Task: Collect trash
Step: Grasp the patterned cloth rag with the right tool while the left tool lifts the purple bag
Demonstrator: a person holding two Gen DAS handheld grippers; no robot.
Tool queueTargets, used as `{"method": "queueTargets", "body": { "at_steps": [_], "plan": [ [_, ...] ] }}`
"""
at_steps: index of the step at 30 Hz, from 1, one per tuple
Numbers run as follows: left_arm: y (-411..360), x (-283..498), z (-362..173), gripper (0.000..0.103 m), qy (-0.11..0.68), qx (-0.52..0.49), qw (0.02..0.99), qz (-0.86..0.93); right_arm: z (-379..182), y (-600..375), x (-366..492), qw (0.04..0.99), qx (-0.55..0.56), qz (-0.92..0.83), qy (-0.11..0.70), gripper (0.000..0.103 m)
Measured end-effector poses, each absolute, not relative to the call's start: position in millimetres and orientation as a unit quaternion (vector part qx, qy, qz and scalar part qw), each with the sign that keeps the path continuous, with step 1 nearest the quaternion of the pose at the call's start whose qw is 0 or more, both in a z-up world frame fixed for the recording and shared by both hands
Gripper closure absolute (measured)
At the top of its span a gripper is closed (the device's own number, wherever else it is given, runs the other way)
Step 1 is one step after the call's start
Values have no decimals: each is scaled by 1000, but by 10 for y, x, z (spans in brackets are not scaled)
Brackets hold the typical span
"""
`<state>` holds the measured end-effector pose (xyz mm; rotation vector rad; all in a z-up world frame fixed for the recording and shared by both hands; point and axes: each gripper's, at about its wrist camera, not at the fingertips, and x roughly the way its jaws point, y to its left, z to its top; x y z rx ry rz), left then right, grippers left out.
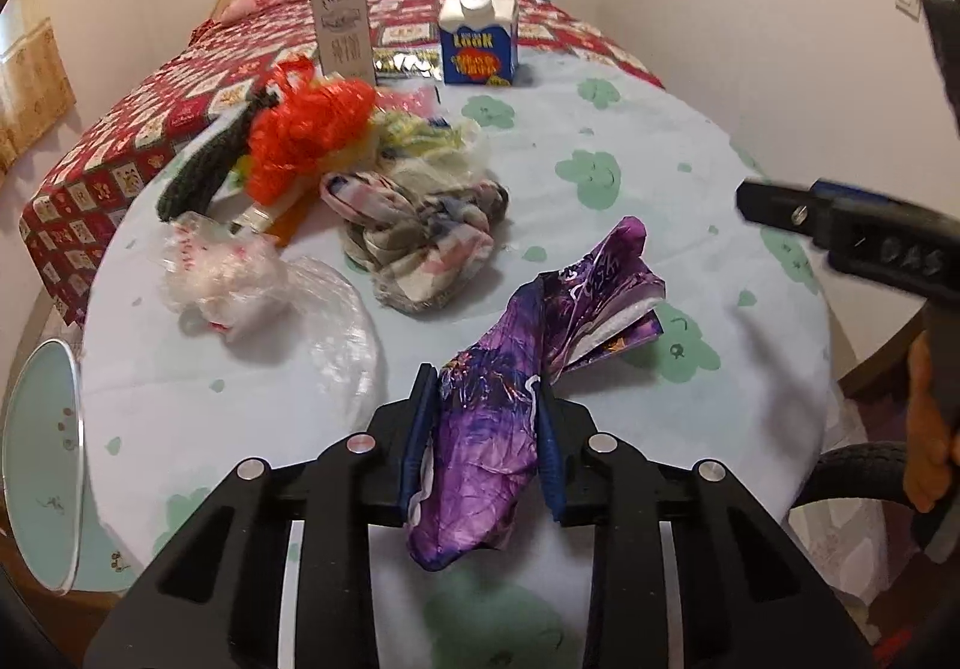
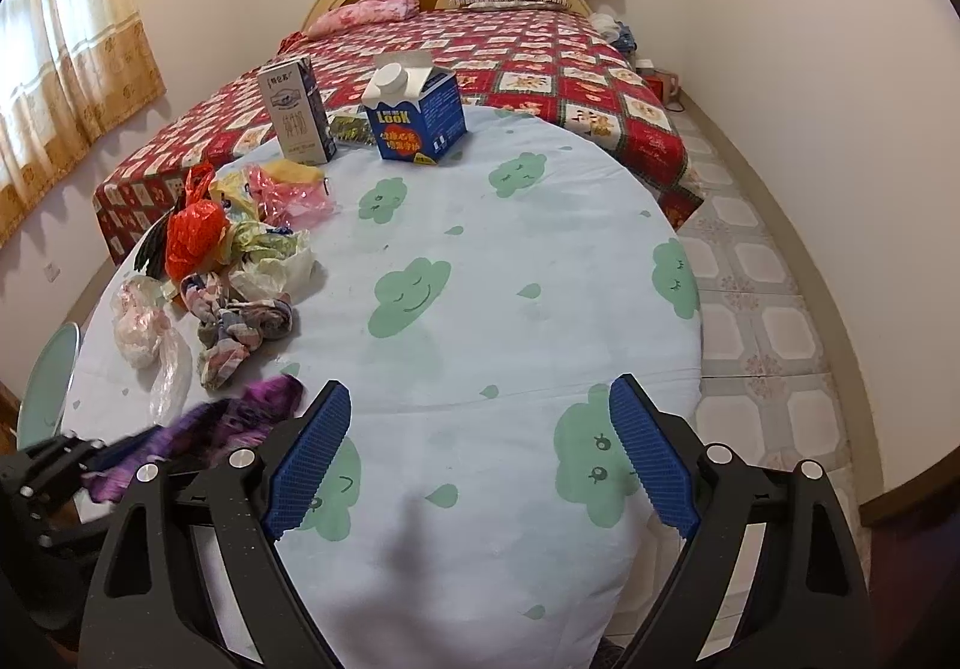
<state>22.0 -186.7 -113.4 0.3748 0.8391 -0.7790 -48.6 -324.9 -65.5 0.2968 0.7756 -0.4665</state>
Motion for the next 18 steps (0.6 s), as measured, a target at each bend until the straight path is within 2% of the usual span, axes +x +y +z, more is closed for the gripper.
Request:
{"method": "queueTargets", "body": {
  "at_steps": [8, 18],
  "plan": [
    [-1241, 417, -754, 73, 386, 116, 860, -313, -682, -3133, -177, 893, 151, -186, 382, 16],
    [-530, 774, -513, 73, 369, 68, 904, -205, -792, -2637, 692, 900, 139, -108, 398, 16]
  ]
}}
